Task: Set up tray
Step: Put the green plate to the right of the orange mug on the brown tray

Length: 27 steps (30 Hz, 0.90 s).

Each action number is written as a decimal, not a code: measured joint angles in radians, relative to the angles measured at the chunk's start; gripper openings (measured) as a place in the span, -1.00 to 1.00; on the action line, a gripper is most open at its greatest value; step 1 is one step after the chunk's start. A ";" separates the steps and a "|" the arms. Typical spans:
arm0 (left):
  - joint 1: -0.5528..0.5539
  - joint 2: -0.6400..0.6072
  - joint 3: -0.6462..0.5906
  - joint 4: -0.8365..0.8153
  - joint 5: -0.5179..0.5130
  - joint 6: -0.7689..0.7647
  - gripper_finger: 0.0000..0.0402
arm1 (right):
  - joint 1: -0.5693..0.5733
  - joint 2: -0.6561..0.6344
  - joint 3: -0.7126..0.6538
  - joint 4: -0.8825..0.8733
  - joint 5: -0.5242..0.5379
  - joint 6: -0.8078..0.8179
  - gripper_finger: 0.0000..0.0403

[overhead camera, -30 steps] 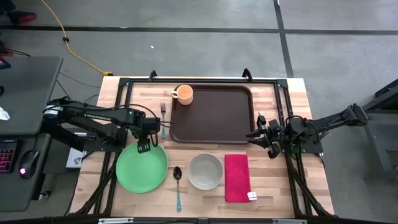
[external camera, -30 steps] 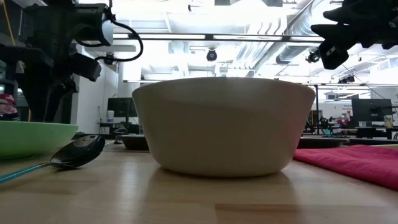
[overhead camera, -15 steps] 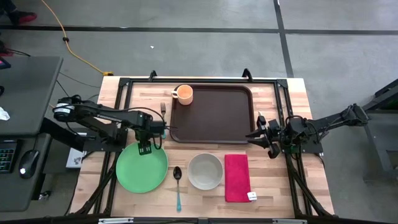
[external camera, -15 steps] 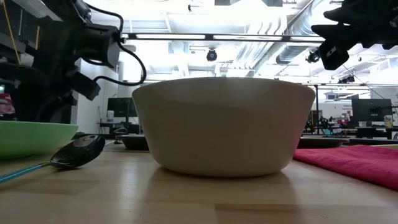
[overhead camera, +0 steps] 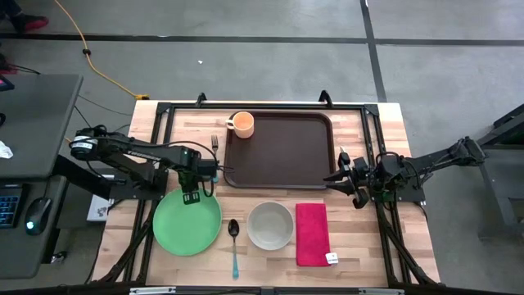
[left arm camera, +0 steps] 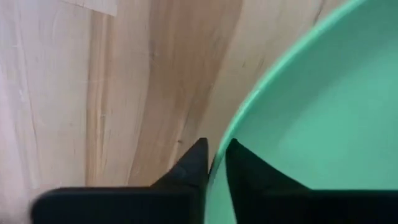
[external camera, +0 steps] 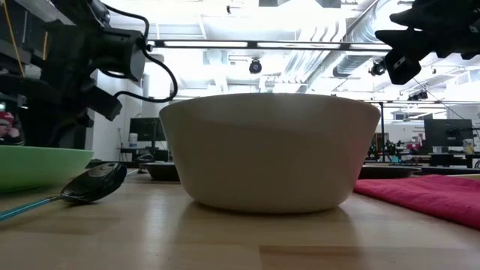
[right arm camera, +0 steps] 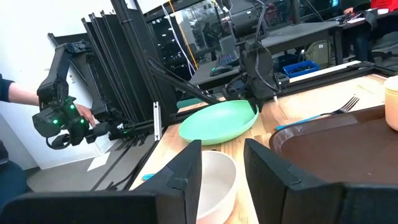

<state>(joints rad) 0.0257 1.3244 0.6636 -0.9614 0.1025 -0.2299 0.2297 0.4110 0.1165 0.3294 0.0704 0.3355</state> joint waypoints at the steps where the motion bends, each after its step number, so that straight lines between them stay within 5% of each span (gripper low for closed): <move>1: 0.000 -0.001 0.000 -0.001 0.006 0.001 -0.71 | 0.000 0.000 0.000 0.000 0.000 0.000 -0.51; 5: 0.000 -0.002 0.003 0.004 0.024 0.000 -0.93 | 0.000 0.000 0.000 0.000 0.012 0.004 -0.51; 14: 0.000 -0.002 0.003 -0.025 0.017 -0.003 -0.94 | 0.000 0.000 0.000 0.000 0.028 0.015 -0.51; 27: 0.000 -0.058 0.062 -0.290 0.032 -0.015 -0.94 | 0.000 0.000 0.000 0.005 0.028 0.031 -0.51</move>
<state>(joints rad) 0.0257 1.2662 0.7251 -1.2516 0.1344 -0.2447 0.2298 0.4107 0.1165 0.3340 0.0982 0.3660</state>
